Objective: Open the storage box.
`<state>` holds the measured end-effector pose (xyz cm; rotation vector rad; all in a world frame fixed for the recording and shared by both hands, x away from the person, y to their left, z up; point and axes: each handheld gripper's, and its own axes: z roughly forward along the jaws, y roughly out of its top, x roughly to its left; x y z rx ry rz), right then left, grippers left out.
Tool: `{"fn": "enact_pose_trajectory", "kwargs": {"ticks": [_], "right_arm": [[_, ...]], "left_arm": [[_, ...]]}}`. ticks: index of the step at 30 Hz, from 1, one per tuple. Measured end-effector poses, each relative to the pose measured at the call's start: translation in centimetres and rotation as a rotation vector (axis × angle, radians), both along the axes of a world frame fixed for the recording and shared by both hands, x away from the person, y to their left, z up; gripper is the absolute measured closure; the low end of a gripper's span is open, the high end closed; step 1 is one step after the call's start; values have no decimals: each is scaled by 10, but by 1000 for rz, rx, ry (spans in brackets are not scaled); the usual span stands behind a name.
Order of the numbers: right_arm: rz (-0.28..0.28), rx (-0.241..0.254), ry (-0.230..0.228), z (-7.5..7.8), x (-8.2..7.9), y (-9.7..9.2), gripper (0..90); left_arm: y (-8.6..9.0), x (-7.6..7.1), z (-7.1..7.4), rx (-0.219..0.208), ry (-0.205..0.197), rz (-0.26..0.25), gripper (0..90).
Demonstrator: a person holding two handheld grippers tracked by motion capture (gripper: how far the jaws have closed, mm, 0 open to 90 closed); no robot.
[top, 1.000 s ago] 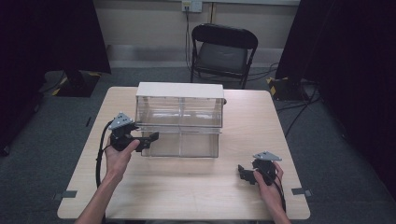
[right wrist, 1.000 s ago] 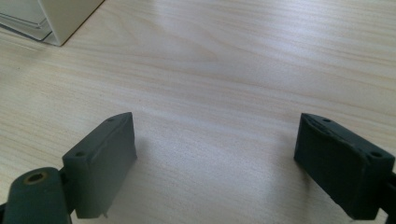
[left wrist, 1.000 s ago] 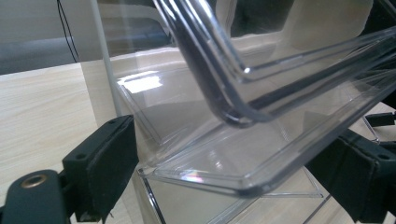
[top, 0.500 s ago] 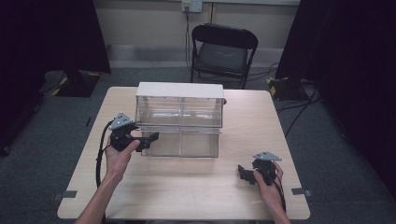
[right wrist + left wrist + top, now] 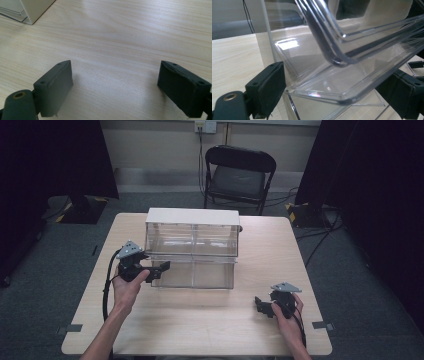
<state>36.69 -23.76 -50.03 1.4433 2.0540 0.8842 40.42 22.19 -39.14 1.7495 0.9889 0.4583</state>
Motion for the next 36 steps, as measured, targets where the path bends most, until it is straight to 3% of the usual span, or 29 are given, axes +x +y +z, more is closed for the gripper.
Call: {"fn": "enact_pose_trajectory", "kwargs": {"ticks": [36], "right_arm": [[0, 0, 0, 0, 0, 0, 120]], "left_arm": [[0, 0, 0, 5, -2, -2, 111]]}}
